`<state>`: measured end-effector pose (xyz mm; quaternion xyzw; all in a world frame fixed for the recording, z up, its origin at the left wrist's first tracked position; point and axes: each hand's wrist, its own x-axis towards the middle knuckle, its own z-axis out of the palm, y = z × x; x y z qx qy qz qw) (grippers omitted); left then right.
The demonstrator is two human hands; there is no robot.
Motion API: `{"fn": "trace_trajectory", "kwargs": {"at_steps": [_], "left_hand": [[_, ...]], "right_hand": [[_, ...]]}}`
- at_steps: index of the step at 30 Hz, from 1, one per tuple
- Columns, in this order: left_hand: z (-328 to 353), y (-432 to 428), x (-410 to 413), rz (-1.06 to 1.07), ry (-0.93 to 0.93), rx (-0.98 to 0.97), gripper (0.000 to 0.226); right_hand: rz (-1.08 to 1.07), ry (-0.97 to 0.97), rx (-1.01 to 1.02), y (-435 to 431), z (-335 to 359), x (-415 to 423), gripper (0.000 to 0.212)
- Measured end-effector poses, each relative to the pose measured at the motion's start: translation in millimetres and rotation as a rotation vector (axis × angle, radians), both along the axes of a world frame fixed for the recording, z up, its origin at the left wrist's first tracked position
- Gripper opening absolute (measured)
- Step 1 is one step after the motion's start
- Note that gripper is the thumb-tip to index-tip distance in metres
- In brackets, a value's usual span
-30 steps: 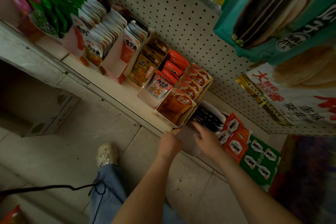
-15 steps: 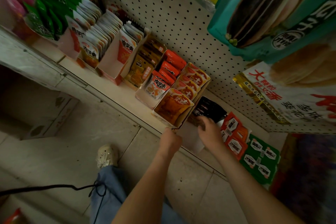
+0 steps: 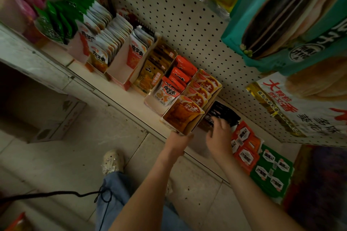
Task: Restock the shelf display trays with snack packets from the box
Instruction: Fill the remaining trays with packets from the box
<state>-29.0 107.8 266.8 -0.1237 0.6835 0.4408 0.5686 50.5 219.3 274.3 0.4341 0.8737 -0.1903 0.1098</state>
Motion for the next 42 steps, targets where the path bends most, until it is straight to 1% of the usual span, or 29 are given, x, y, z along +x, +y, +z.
{"fn": "trace_trajectory", "kwargs": {"at_steps": [1,3,5,6,7,8,9,11,13,14,17,18,20,22,24,27,29,30,33,36,39,40,42], "left_hand": [[3.0,1.7,-0.7,-0.024,0.01,-0.03,0.022],[6.5,5.2,0.0,-0.204,0.037,-0.122,0.017],[8.0,9.3,3.2,-0.382,-0.034,-0.181,0.023],[8.9,13.2,4.7,-0.417,-0.084,-0.176,0.024],[10.1,16.5,6.3,-0.436,-0.112,-0.161,0.025],[11.1,19.2,7.1,-0.452,-0.102,-0.148,0.025],[11.2,20.6,8.2,-0.464,-0.065,-0.137,0.024],[7.2,20.1,8.7,-0.439,0.033,-0.13,0.024],[1.7,15.3,9.0,-0.415,0.086,-0.136,0.024],[-1.5,13.2,9.1,-0.424,0.095,-0.148,0.021],[-4.9,11.7,10.8,-0.447,0.077,-0.21,0.038],[-4.7,11.9,11.4,-0.464,0.084,-0.21,0.039],[-3.0,12.5,11.1,-0.495,0.098,-0.2,0.038],[-4.0,12.4,10.6,-0.508,0.109,-0.196,0.035],[-5.6,12.1,11.5,-0.495,0.105,-0.198,0.033],[-6.4,9.2,12.0,-0.466,0.08,-0.211,0.023],[-4.3,5.6,10.3,-0.467,0.064,-0.226,0.02],[-2.8,4.1,8.9,-0.479,0.057,-0.231,0.023],[4.6,0.6,3.2,-0.481,0.049,-0.235,0.043],[4.1,-1.7,-2.6,-0.419,0.056,-0.207,0.058],[4.8,-3.7,-10.7,-0.348,0.08,-0.18,0.061],[5.3,-3.9,-13.5,-0.326,0.113,-0.183,0.059],[4.6,-4.1,-19.6,-0.273,0.238,-0.218,0.057]], "right_hand": [[-0.029,-0.002,0.078,3.3,1.7,0.3,0.053],[-0.048,-0.002,0.142,11.8,4.1,0.0,0.052],[0.026,-0.064,0.136,18.5,4.9,-0.3,0.051],[0.084,-0.122,0.137,20.9,5.1,-1.1,0.05],[0.139,-0.191,0.134,22.0,5.0,-2.2,0.05],[0.174,-0.26,0.12,22.7,4.5,-3.5,0.048],[0.189,-0.324,0.098,22.4,3.8,-4.3,0.045],[0.196,-0.426,0.086,21.1,4.1,-4.9,0.032],[0.193,-0.468,0.094,18.9,7.7,-5.9,0.022],[0.18,-0.459,0.08,19.1,10.6,-6.7,0.021],[0.172,-0.42,0.054,23.7,16.9,-7.7,0.024],[0.19,-0.405,0.079,25.1,16.4,-6.5,0.025],[0.203,-0.345,0.189,27.9,10.0,-2.1,0.028],[0.17,-0.288,0.288,28.5,4.4,0.2,0.027],[0.144,-0.232,0.366,28.6,1.5,2.4,0.024],[0.082,-0.199,0.447,28.0,2.4,3.6,0.028],[0.034,-0.206,0.464,26.4,3.6,4.6,0.032],[0.023,-0.203,0.472,25.8,3.6,5.5,0.035],[0.013,-0.159,0.465,25.1,3.5,9.4,0.052],[0.07,-0.088,0.421,22.9,3.7,12.0,0.064],[0.137,-0.041,0.408,17.4,5.1,8.6,0.067],[0.152,-0.015,0.4,15.2,6.4,5.7,0.066],[0.178,0.063,0.388,9.7,7.4,-2.1,0.061]]}}
